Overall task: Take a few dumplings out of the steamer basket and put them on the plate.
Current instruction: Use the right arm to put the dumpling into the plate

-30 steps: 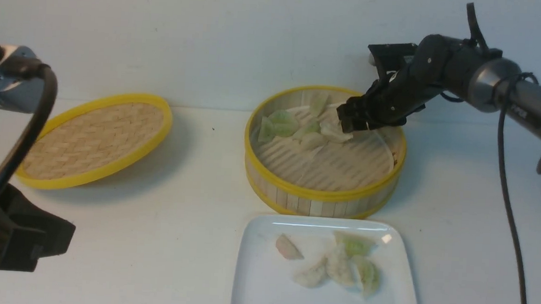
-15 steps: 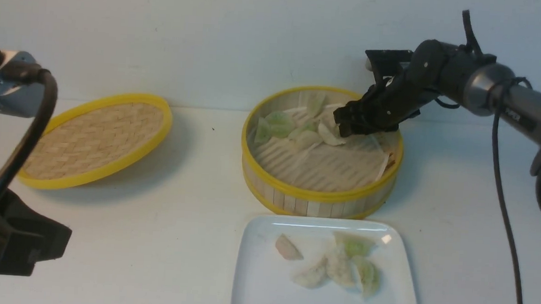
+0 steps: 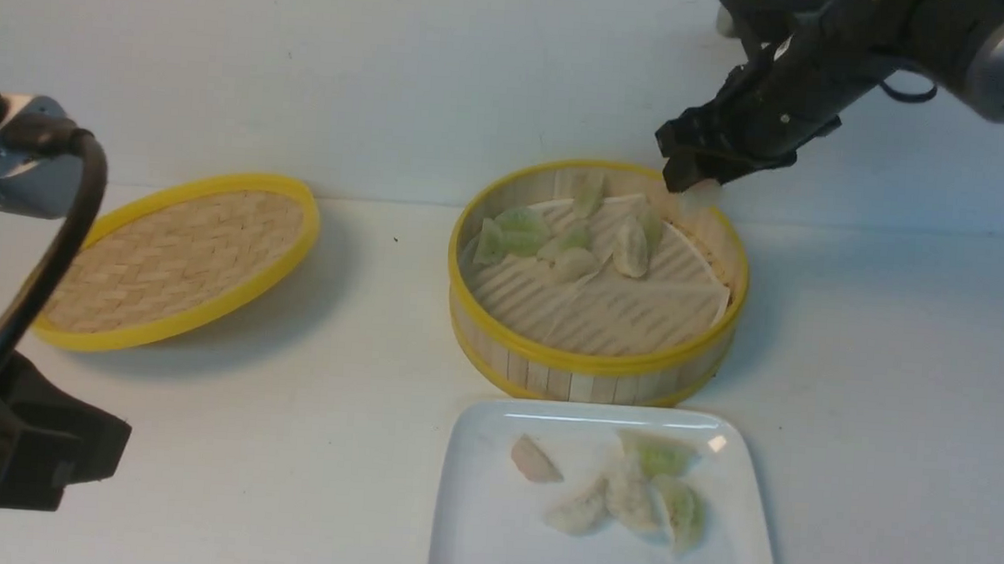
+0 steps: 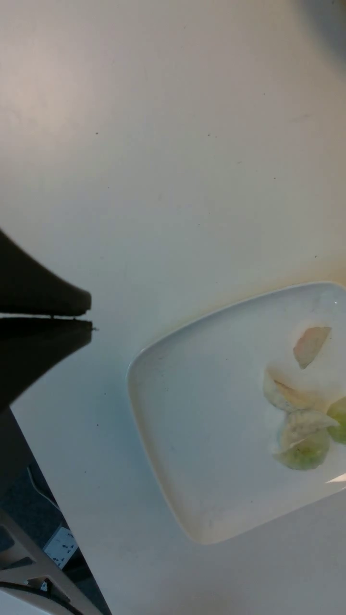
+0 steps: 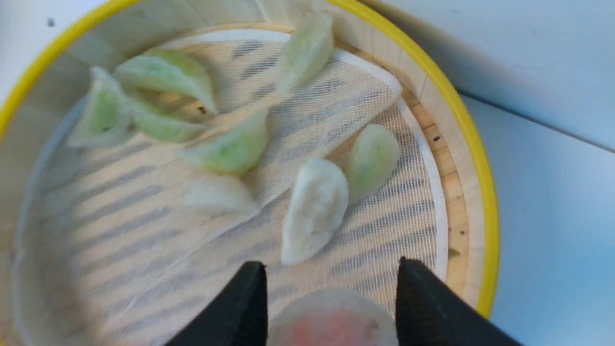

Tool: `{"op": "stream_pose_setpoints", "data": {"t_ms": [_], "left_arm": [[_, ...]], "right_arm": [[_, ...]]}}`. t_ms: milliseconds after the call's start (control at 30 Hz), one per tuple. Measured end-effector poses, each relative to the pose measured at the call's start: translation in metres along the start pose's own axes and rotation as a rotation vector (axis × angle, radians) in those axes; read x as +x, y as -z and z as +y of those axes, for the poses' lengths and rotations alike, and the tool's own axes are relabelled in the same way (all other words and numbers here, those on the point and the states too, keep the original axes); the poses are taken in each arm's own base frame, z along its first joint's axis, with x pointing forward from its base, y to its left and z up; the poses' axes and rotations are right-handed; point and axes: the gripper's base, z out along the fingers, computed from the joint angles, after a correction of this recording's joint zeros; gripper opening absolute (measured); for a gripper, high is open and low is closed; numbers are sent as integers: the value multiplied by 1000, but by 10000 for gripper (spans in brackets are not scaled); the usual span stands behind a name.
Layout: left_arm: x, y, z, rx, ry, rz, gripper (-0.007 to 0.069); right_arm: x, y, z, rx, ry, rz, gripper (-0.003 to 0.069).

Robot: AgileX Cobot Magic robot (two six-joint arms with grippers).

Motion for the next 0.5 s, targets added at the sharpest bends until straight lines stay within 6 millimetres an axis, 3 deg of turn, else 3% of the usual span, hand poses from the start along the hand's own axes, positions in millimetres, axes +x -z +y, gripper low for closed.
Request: {"op": "stream_pose_setpoints", "data": {"t_ms": [267,400,500], "left_arm": [[-1,0,0,0,0,-14,-6],[-2,0,0,-2,-6,-25,-6],[-2,0,0,-2,-8,-25,-6]], "right_arm": [[1,76,17,-21,58,-31,319],[18,96,26,-57,44,-19,319],[55,107,40,-122,41,53,319]]}}
